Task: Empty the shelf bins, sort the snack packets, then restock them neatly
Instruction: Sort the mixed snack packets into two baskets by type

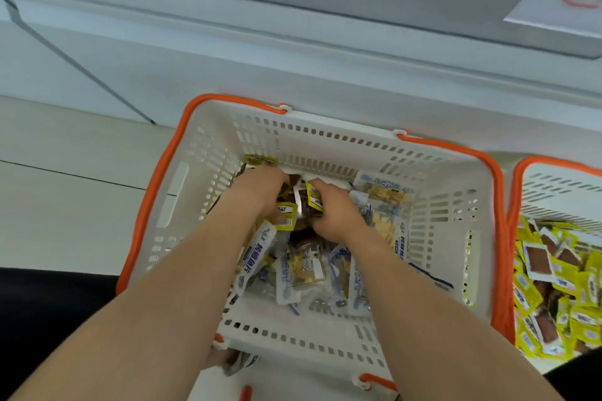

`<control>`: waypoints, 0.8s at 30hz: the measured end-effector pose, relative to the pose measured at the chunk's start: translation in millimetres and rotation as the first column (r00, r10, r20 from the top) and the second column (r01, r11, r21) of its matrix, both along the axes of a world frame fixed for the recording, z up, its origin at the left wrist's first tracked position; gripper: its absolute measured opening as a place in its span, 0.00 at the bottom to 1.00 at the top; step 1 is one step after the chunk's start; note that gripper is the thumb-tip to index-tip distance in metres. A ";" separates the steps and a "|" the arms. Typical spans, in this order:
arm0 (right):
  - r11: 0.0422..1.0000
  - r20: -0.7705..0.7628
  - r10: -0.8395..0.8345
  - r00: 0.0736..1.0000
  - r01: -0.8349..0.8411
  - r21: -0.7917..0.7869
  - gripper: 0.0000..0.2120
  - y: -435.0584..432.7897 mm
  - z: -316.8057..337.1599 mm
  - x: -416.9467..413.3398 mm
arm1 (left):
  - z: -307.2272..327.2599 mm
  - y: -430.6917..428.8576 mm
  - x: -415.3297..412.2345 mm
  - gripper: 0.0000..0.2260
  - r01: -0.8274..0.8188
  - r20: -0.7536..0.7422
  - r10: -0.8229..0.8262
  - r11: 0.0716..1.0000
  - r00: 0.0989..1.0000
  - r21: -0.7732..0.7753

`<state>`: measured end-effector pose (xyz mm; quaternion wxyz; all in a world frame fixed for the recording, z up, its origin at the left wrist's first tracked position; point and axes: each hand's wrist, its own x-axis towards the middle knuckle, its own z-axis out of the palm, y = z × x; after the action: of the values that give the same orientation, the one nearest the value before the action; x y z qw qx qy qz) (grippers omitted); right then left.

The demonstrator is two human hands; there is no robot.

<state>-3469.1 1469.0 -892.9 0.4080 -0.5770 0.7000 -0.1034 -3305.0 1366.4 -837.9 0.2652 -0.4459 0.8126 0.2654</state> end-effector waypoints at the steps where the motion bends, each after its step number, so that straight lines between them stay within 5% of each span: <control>1: 0.999 0.037 -0.036 0.999 0.036 0.000 0.25 -0.5 5.5 0.3 | 5.2 -1.3 1.8 0.30 0.009 -0.021 -0.009 1.000 1.000 -0.028; 4: 0.979 0.181 -0.203 0.962 0.199 0.038 0.14 -2.4 25.0 1.8 | 19.6 2.7 10.3 0.24 -0.003 -0.092 -0.001 0.999 0.996 -0.042; 11: 0.827 0.403 -0.547 0.733 0.549 0.124 0.07 12.2 84.1 -20.4 | 47.5 28.9 13.2 0.08 -0.207 -0.442 0.163 0.977 0.882 -0.052; 15: 0.750 0.435 -0.619 0.654 0.657 0.080 0.09 20.6 120.4 -37.6 | 74.8 43.2 1.0 0.09 -0.444 -0.670 0.408 0.887 0.620 0.129; 19: 0.719 0.444 -0.609 0.657 0.694 -0.041 0.12 33.0 158.8 -51.4 | 112.4 61.8 -18.2 0.09 -0.514 -0.689 0.658 0.722 0.303 0.463; 24: 0.724 0.281 -0.624 0.729 0.675 -0.145 0.06 58.9 207.0 -90.2 | 137.2 104.3 -67.3 0.08 -0.684 -0.678 0.707 0.596 0.201 0.420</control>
<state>-3559.3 1528.0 -685.9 0.3456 -0.3233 0.7927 -0.3842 -3372.2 1470.8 -700.7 -0.2694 -0.5890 0.5439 0.5336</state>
